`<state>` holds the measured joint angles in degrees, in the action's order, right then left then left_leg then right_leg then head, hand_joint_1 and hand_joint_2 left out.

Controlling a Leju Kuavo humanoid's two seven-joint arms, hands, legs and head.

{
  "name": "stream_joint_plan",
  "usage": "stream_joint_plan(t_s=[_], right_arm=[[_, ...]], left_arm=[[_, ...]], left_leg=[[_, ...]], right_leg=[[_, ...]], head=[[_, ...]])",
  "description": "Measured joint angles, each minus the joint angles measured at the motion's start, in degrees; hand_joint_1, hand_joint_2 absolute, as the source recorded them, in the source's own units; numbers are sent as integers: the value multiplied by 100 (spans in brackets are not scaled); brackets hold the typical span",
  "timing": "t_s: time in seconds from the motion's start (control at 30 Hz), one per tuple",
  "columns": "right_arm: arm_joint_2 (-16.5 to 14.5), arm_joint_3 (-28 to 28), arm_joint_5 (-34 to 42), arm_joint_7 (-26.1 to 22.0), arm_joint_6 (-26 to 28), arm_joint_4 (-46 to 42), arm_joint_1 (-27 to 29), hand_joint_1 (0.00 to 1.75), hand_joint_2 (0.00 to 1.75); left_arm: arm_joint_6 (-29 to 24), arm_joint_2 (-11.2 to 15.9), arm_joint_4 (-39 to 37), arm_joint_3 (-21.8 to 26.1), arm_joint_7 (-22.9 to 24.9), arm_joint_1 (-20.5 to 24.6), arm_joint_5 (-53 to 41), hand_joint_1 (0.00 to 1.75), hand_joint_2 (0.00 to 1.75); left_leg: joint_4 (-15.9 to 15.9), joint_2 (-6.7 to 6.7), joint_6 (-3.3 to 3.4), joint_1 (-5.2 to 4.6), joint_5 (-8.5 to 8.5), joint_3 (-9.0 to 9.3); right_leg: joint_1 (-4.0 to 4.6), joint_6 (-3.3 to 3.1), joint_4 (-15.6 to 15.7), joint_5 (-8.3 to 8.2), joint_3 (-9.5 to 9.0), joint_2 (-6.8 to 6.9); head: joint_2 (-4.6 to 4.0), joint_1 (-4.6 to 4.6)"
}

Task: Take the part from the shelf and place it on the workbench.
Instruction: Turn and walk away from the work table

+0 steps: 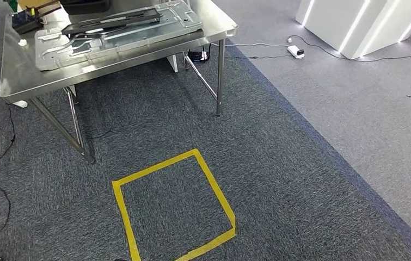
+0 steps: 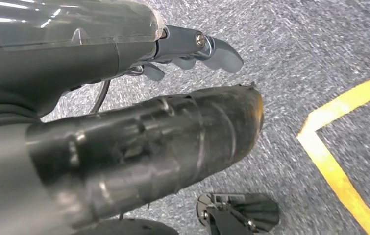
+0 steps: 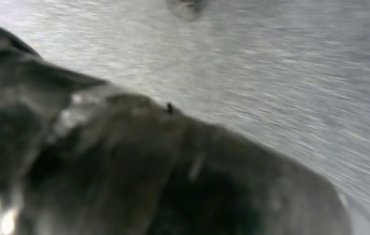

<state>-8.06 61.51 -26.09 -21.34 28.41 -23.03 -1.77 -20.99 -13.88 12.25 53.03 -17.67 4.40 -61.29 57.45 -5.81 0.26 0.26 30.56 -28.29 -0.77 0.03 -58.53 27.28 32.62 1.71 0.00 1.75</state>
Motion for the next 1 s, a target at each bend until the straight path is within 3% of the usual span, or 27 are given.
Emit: stream_joint_plan(t_s=[0.07,0.1,0.17,0.2,0.23,0.27,0.33,0.4,0.47,0.53,0.57,0.63,0.7,0.73,0.77,0.83,0.9,0.93,1.0], right_arm=[[-52,3,-228,135,-95,179,-11,0,0],[-85,-2,-307,168,-150,254,-25,0,0],[-162,-22,-425,202,-252,382,-46,0,0],[-202,-42,-500,212,-288,436,-52,0,0],[-237,-72,-584,219,-310,484,-53,0,0],[-270,-113,-674,221,-319,527,-56,0,0],[-336,-210,-843,221,-342,605,-71,0,0],[-383,-320,-998,192,-425,666,-92,0,0],[-406,-425,-1105,144,-514,718,-95,0,0],[-418,-487,-1126,86,-568,755,-98,0,0],[-419,-507,-1119,53,-595,766,-109,0,0],[-420,-531,-1102,3,-640,782,-137,0,0],[-420,-545,-1096,-19,-650,792,-147,0,0],[-419,-553,-1097,-20,-649,797,-145,0,0],[-418,-559,-1104,-2,-648,800,-141,0,0],[-415,-570,-1136,73,-646,806,-140,0,0],[-413,-586,-1198,161,-645,817,-145,0,0],[-413,-596,-1226,198,-646,826,-144,0,0],[-415,-614,-1259,268,-667,851,-130,0,0]], left_arm=[[-9,-3,-1,24,-1,-1,-3,0,0],[-13,-3,-1,37,-1,-10,-8,0,0],[-18,-3,-1,57,-1,-32,-29,0,0],[-21,-2,-1,63,-4,-41,-39,0,0],[-23,-2,-1,67,-11,-46,-49,0,0],[-25,-2,0,69,-20,-48,-55,0,0],[-31,3,1,72,-47,-48,-66,0,0],[-35,9,1,76,-87,-38,-79,0,0],[-36,11,1,78,-119,-16,-91,0,0],[-36,10,1,78,-133,-6,-102,0,0],[-35,9,1,78,-140,-7,-104,0,0],[-34,9,1,79,-147,-23,-107,0,0],[-34,9,1,80,-135,-35,-108,0,0],[-34,9,1,80,-123,-35,-109,0,0],[-34,7,0,80,-108,-34,-111,0,0],[-34,1,0,80,-77,-33,-113,0,0],[-39,-2,0,82,-55,-34,-111,0,0],[-43,-2,0,83,-49,-28,-110,0,0],[-57,-2,1,85,-16,-11,-123,0,0]], left_leg=[[339,280,-60,29,262,-131],[677,424,-77,36,463,-278],[1410,518,-84,39,771,-618],[1584,526,-80,39,775,-706],[1533,532,-70,39,660,-692],[1253,557,-53,39,452,-570],[457,762,0,38,70,-227],[40,923,48,24,-57,-71],[-5,857,99,15,-83,-70],[-67,726,183,33,-147,-48],[-97,653,223,43,-177,-42],[-103,505,267,30,-195,-65],[-89,350,270,20,-191,-90],[-84,276,267,19,-185,-95],[-79,207,258,19,-174,-89],[-58,87,215,5,-137,-67],[-31,-12,152,-18,-89,-50],[-26,-62,121,-29,-72,-36],[-22,-127,62,-15,-39,5]], right_leg=[[-24,-72,25,-40,14,-87],[-20,-94,26,-53,32,-138],[-5,-120,15,-68,67,-264],[1,-124,6,-71,77,-334],[4,-125,-6,-73,79,-404],[5,-124,-15,-73,77,-476],[7,-101,-30,-83,78,-607],[2,-38,-33,-112,111,-717],[-6,47,-12,-155,142,-814],[0,101,-113,-81,201,-677],[8,122,-308,55,291,-538],[1,164,-1009,462,609,-287],[-16,209,-1591,676,861,-231],[-23,222,-1588,623,837,-212],[-28,225,-1351,475,690,-175],[-7,187,-537,147,226,63],[36,110,-55,21,-30,240],[59,73,-7,30,-42,241],[50,6,15,8,-33,112]], head=[[0,-2],[0,-2],[0,-2],[0,-2],[0,-2],[0,-2],[0,-1],[0,0],[0,-1],[0,4],[0,9],[0,18],[0,17],[0,17],[0,17],[0,19],[0,15],[0,14],[0,11]])
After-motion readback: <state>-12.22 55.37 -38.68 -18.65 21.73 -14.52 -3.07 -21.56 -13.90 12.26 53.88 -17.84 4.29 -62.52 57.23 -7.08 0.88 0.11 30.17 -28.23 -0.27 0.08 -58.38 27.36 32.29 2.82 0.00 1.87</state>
